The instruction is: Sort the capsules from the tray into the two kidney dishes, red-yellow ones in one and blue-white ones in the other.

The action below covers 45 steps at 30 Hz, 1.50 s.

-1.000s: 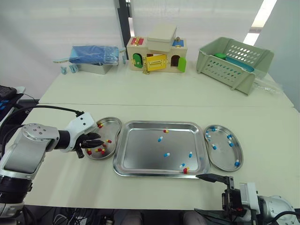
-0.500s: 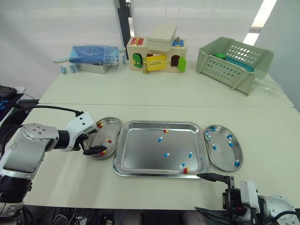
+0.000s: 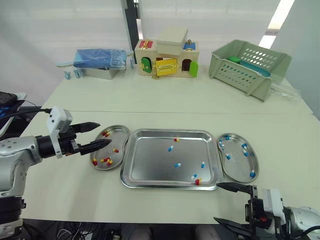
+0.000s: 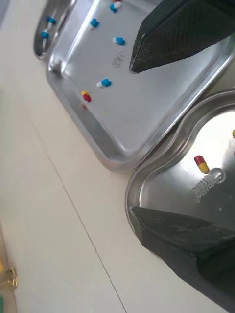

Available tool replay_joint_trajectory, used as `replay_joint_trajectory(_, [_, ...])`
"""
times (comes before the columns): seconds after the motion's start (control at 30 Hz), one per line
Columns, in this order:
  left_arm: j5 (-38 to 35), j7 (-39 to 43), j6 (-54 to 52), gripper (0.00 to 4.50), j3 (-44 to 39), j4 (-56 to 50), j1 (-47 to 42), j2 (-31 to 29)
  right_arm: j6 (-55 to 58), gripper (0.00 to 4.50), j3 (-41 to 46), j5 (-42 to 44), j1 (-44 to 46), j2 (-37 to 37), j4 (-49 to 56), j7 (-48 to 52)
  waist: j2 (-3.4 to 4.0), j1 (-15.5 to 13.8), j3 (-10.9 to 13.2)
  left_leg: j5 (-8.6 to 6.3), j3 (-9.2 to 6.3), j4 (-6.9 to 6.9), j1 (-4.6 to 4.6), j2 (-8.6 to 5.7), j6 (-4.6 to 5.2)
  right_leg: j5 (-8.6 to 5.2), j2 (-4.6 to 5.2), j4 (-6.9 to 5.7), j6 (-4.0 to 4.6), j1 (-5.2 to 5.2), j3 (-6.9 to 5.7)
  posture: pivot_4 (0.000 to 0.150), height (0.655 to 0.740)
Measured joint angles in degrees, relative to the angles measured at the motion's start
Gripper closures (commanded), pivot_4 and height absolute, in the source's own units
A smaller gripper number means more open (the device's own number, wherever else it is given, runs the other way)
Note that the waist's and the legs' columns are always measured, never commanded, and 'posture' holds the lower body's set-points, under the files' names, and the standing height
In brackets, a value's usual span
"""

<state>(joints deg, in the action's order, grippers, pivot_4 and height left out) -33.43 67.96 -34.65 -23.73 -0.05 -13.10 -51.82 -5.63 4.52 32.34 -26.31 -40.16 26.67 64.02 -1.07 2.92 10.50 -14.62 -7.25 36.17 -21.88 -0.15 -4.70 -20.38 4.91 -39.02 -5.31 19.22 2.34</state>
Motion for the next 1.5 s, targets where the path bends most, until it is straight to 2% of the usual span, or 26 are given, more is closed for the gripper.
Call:
replay_joint_trajectory(0.33, [-8.0,-2.5,-8.9,0.01,-2.4,0.2,0.9,0.1,5.0,0.0,2.5,0.5,0.1,-0.5,2.3,-1.9,-0.01,0.0,0.0,0.0,0.01,0.0,0.0,0.0,0.0,0.0,0.0,0.01,0.0,0.0,0.0,0.15,0.74])
replay_joint_trajectory(0.57, [-7.6,-2.5,-9.9,0.01,-2.4,0.6,1.5,-2.3,5.4,0.0,3.0,0.5,0.3,-0.3,2.3,-1.9,-0.01,0.1,0.0,0.0,0.02,0.0,0.01,0.0,0.0,0.0,0.0,0.01,0.0,0.02,0.02,0.15,0.74])
replay_joint_trajectory(0.67, [-5.6,-2.8,-8.9,0.01,-3.3,2.4,3.6,-4.9,9.5,0.0,7.0,1.0,-0.1,-4.7,1.9,-1.6,-0.01,0.2,0.0,0.0,0.04,-0.02,0.02,0.0,0.0,0.0,0.0,0.01,0.0,0.02,0.04,0.15,0.74])
replay_joint_trajectory(0.87, [-0.5,-1.1,-4.6,0.01,-10.8,6.7,13.0,-11.7,25.9,0.0,22.0,10.0,-2.0,-13.2,0.7,-2.6,-0.03,0.3,0.0,-0.01,0.14,-0.09,0.03,0.02,0.01,0.0,0.0,0.04,0.01,0.05,0.1,0.15,0.74])
replay_joint_trajectory(0.97, [3.7,0.9,-0.8,0.01,-14.9,8.5,21.2,-13.3,28.9,0.0,27.7,9.6,0.2,-16.0,-6.2,-1.9,-0.11,0.2,0.0,-0.01,0.21,-0.13,0.04,0.01,0.02,0.0,0.02,0.07,0.01,0.06,0.14,0.15,0.74])
replay_joint_trajectory(1.07, [8.1,1.7,4.7,0.01,-16.2,10.9,27.0,-13.2,28.6,0.0,27.4,6.4,6.6,-17.2,-14.7,-1.7,-0.12,0.2,0.0,-0.01,0.22,-0.12,0.04,0.03,0.02,0.0,0.03,0.06,0.01,0.07,0.13,0.15,0.74])
replay_joint_trajectory(1.27, [10.5,1.4,9.8,0.01,-17.8,10.9,31.8,-10.7,27.0,0.0,21.6,-0.3,17.6,-20.1,-27.5,0.7,-0.09,0.1,0.0,-0.01,0.25,-0.12,-0.01,0.0,0.01,0.0,0.08,0.09,0.01,0.1,0.14,0.15,0.74])
replay_joint_trajectory(1.5, [10.5,1.2,10.0,0.01,-19.6,7.1,35.2,-7.6,26.1,0.0,18.4,-4.6,22.9,-20.1,-33.5,1.7,-0.07,0.2,0.0,-0.01,0.26,-0.11,0.01,0.01,0.01,0.0,0.08,0.04,0.01,0.1,0.15,0.15,0.74])
